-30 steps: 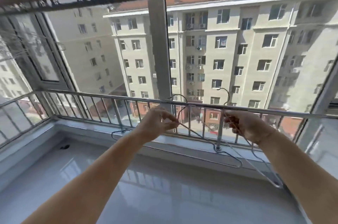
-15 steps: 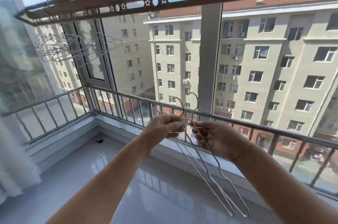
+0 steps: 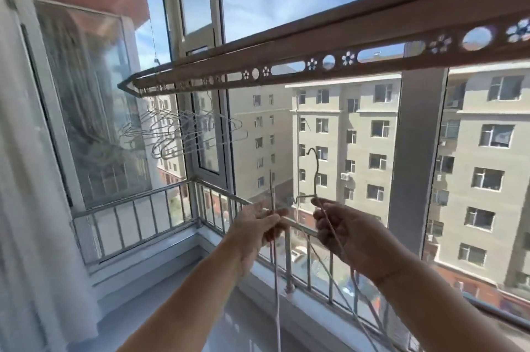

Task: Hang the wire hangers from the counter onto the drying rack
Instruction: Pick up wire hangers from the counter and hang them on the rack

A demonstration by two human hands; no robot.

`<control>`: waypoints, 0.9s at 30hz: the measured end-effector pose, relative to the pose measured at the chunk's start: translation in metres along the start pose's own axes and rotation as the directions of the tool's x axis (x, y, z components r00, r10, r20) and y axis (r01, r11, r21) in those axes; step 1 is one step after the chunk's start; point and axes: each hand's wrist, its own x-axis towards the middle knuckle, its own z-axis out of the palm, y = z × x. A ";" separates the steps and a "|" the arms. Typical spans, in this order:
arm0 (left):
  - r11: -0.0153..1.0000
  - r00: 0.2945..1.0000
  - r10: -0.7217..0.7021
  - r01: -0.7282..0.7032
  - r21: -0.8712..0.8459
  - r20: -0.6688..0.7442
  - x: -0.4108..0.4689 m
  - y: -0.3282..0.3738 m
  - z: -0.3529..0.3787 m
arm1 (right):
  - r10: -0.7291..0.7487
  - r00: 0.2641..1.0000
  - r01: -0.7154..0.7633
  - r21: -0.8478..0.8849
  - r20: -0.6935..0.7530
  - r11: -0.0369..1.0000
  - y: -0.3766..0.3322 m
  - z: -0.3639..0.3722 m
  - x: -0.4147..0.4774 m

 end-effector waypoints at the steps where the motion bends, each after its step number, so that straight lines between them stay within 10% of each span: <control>1: 1.000 1.000 0.001 -0.002 -0.005 -0.027 0.008 0.007 -0.004 | -0.023 1.000 0.023 -0.012 -0.005 1.000 -0.004 0.007 0.011; 27: 0.995 0.997 0.072 -0.071 -0.065 0.022 0.226 0.180 -0.111 | -0.478 0.868 0.433 -0.265 -0.137 0.862 -0.051 0.169 0.217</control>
